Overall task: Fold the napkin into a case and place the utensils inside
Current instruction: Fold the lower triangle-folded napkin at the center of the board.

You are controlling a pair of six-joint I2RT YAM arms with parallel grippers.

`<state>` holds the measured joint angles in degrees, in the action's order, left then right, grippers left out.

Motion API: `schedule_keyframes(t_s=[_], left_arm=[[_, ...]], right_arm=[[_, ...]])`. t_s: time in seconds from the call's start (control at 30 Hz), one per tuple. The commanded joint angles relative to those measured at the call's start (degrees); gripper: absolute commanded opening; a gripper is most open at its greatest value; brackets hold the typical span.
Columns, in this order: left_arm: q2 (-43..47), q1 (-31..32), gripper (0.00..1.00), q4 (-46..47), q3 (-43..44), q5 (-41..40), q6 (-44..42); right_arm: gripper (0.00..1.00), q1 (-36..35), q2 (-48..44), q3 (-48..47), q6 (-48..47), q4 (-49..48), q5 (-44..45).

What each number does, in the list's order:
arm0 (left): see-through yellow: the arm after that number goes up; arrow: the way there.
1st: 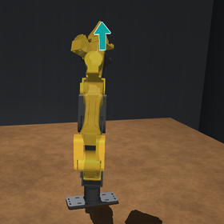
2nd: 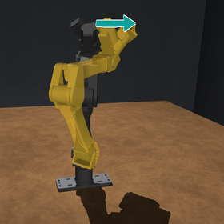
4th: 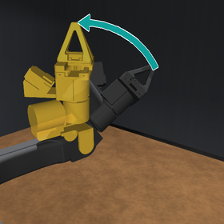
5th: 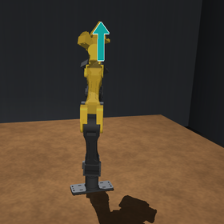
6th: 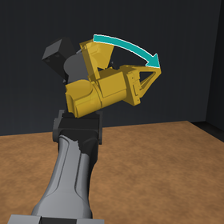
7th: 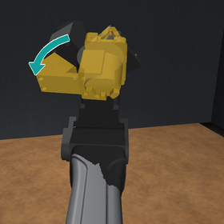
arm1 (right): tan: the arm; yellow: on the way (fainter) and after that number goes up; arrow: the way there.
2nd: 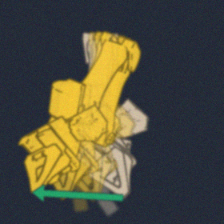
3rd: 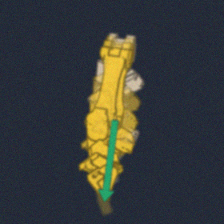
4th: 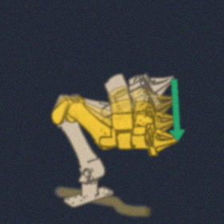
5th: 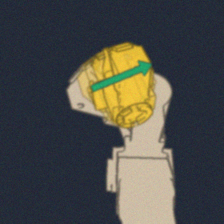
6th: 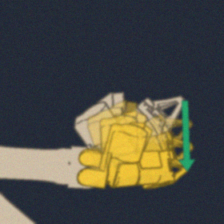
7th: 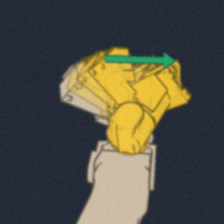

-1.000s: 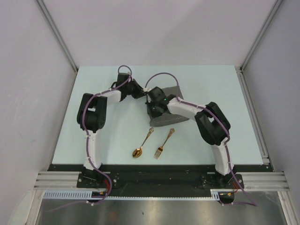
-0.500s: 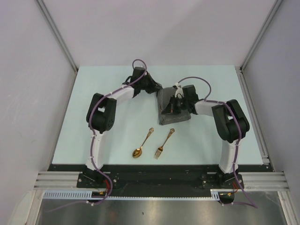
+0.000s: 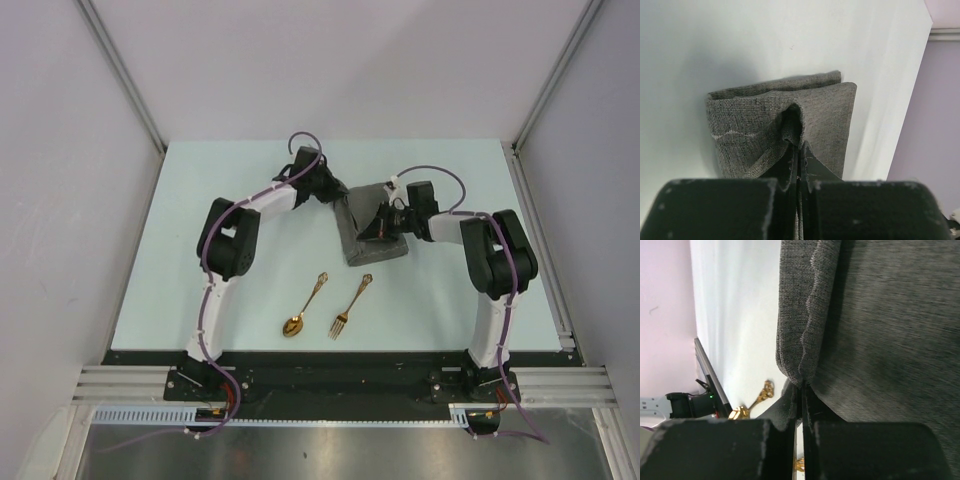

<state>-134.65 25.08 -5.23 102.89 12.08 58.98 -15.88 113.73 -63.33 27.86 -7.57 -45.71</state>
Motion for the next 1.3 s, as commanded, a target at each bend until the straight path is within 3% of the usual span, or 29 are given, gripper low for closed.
schedule_keyframes(t_s=[0.0,0.37,0.6,1.0,1.27], left_arm=[[-1.84,0.40,0.00,1.63,6.08,-3.72,0.87],[-4.30,0.93,0.00,3.56,7.94,-2.67,0.70],[-4.83,1.02,0.00,4.97,7.50,-2.41,1.14],[-5.62,1.11,0.00,6.82,7.50,-3.29,3.42],[-5.71,1.20,0.00,7.26,6.97,-3.46,3.95]], right_arm=[[0.01,0.41,2.19,-0.92,-2.98,5.37,-1.66],[0.09,1.03,1.76,-0.92,-4.83,8.35,1.68],[0.30,1.20,-0.09,-1.44,-6.50,11.87,5.54],[0.50,1.11,-5.63,-4.96,-12.21,21.99,13.37],[0.52,1.03,-6.85,-4.43,-11.51,21.54,18.27]])
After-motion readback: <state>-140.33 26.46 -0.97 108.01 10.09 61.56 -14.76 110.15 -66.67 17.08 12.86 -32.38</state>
